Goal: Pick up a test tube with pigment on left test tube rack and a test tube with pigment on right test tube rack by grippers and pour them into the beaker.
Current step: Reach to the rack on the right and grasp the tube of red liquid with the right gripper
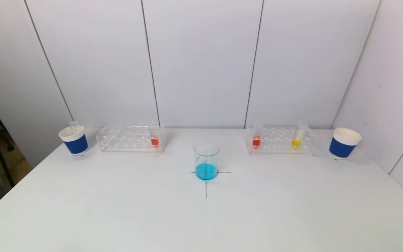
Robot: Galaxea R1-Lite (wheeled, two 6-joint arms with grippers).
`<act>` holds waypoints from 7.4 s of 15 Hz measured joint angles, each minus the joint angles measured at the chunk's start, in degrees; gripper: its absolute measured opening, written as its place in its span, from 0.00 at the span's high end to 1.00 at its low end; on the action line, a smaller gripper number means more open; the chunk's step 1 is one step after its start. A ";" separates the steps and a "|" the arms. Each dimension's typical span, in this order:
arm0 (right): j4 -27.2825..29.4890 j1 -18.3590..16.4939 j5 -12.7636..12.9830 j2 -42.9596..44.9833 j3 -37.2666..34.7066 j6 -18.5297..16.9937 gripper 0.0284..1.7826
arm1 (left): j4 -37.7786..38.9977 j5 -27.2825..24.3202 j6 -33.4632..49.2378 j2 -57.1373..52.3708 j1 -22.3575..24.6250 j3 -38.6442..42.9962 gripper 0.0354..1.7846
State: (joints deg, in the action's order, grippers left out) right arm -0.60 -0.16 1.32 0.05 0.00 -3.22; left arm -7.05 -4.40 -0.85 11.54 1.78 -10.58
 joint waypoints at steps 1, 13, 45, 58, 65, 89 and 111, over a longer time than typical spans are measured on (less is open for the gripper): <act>0.00 0.00 -0.02 0.00 0.00 0.00 0.01 | -1.07 0.02 -0.09 -0.94 -0.27 0.41 0.01; 0.00 0.00 -0.02 0.00 0.00 0.00 0.01 | -7.72 2.15 -0.74 -11.62 -1.62 4.68 0.01; -0.06 0.00 0.00 0.00 0.00 0.06 0.01 | 7.29 4.40 -0.18 -11.62 -1.62 10.58 0.01; -0.02 0.00 0.02 0.00 0.00 -0.17 0.01 | 7.29 4.38 -0.18 -11.62 -1.62 10.58 0.01; 0.46 0.00 0.09 0.00 3.33 -0.50 0.01 | 7.29 4.38 -0.18 -11.62 -1.62 10.58 0.01; -14.99 0.16 -2.61 -45.93 34.84 1.40 0.01 | 7.29 4.40 -0.18 -11.62 -1.62 10.58 0.01; -51.05 22.95 17.44 -82.35 27.72 1.11 0.01 | 7.29 4.40 -0.20 -11.62 -1.62 10.58 0.01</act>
State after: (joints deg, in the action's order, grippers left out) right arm -51.65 22.80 18.76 -82.30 27.72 -2.11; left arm 0.24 0.00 -1.05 -0.07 0.16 0.00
